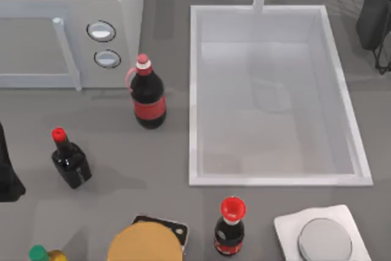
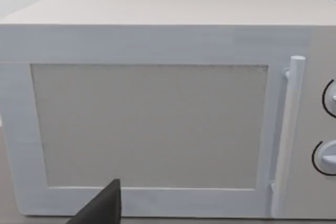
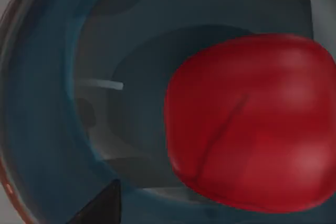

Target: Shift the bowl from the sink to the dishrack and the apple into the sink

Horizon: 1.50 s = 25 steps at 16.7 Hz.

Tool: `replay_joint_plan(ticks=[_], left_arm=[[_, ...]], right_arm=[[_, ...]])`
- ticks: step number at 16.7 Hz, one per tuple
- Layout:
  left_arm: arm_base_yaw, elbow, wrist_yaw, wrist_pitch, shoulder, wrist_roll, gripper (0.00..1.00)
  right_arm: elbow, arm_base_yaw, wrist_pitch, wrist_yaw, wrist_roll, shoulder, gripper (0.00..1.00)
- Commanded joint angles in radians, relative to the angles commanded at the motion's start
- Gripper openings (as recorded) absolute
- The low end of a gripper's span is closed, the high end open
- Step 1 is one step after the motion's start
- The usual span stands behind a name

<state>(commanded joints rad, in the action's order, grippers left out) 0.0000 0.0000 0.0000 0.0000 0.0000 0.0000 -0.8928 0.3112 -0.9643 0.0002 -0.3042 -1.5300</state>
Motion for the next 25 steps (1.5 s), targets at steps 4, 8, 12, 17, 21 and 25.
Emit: replay_joint_plan(ticks=[4, 8, 12, 17, 21, 25], left_arm=[[0.0, 0.0, 0.0, 0.0, 0.0, 0.0, 1.0], [0.0, 0.0, 0.0, 0.0, 0.0, 0.0, 1.0], [0.0, 0.0, 0.0, 0.0, 0.0, 0.0, 1.0], [0.0, 0.0, 0.0, 0.0, 0.0, 0.0, 1.0], [0.0, 0.0, 0.0, 0.0, 0.0, 0.0, 1.0], [0.0, 0.0, 0.0, 0.0, 0.0, 0.0, 1.0]], right_arm=[[0.082, 0.0, 0.211, 0.0, 0.002, -0.066, 1.0], [0.171, 0.0, 0.347, 0.0, 0.004, -0.139, 1.0], [0.178, 0.0, 0.354, 0.0, 0.004, -0.145, 1.0], [0.178, 0.0, 0.354, 0.0, 0.004, -0.145, 0.62], [0.178, 0.0, 0.354, 0.0, 0.004, -0.145, 0.32], [0.178, 0.0, 0.354, 0.0, 0.004, -0.145, 0.02]])
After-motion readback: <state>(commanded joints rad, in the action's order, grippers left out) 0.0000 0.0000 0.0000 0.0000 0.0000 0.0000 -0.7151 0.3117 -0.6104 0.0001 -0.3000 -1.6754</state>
